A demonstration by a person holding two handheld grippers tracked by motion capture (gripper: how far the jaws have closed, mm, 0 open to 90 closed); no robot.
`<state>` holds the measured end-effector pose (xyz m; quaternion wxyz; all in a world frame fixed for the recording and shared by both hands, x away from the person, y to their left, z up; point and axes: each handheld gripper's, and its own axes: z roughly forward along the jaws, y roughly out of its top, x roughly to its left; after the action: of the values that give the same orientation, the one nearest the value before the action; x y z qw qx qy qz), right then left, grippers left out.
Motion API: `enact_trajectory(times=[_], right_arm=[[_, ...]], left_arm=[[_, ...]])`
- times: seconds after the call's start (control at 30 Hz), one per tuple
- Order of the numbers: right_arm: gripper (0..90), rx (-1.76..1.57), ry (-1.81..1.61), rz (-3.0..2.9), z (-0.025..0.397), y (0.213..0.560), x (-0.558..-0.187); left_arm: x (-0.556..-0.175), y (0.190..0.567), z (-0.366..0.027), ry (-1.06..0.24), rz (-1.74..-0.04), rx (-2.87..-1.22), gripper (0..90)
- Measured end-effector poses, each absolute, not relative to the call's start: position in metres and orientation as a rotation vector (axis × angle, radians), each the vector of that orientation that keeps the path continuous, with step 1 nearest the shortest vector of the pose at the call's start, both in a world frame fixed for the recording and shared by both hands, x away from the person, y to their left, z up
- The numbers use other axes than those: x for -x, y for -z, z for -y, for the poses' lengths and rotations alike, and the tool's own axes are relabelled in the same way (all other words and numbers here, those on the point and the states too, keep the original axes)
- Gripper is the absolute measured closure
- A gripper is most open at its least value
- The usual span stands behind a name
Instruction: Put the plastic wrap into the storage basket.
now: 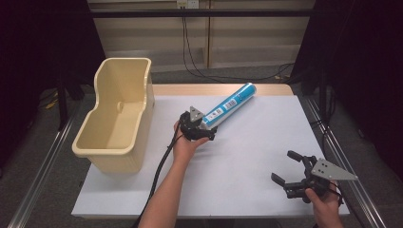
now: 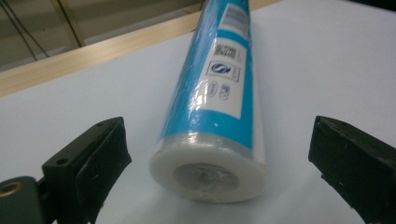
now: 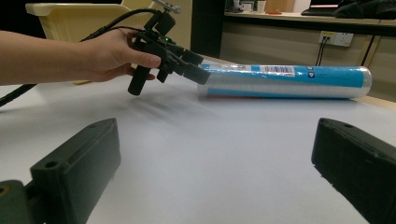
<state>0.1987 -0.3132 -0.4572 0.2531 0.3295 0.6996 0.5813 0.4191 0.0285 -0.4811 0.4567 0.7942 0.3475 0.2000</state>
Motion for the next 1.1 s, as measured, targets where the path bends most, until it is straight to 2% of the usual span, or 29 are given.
enact_trajectory(times=[0.1,0.13,0.33,0.4,0.5,0.57,1.1], right_arm=[[0.8,-0.896,-1.58,-1.902,0.313,0.457,-0.199],[0.8,-0.897,-1.582,-1.901,0.313,0.457,-0.199],[0.8,-0.895,-1.588,-1.899,0.314,0.457,-0.199],[0.8,-0.892,-1.583,-1.907,0.314,0.457,-0.199],[0.8,-0.894,-1.581,-1.91,0.314,0.458,-0.199],[0.8,-0.89,-1.582,-1.909,0.314,0.458,-0.199],[0.8,-0.887,-1.571,-1.932,0.314,0.459,-0.198]], left_arm=[[-0.421,0.482,-0.026,-0.494,-0.848,-1.966,6.5],[-0.423,0.482,-0.023,-0.5,-0.85,-1.974,11.9],[-0.429,0.48,-0.018,-0.476,-0.852,-2.007,18.6],[-0.432,0.479,-0.017,-0.467,-0.866,-2.006,24.1],[-0.433,0.479,-0.018,-0.459,-0.871,-2.006,25.1],[-0.435,0.48,-0.02,-0.455,-0.877,-2.008,30.7],[-0.417,0.472,-0.024,-0.43,-0.867,-2.073,32.3]])
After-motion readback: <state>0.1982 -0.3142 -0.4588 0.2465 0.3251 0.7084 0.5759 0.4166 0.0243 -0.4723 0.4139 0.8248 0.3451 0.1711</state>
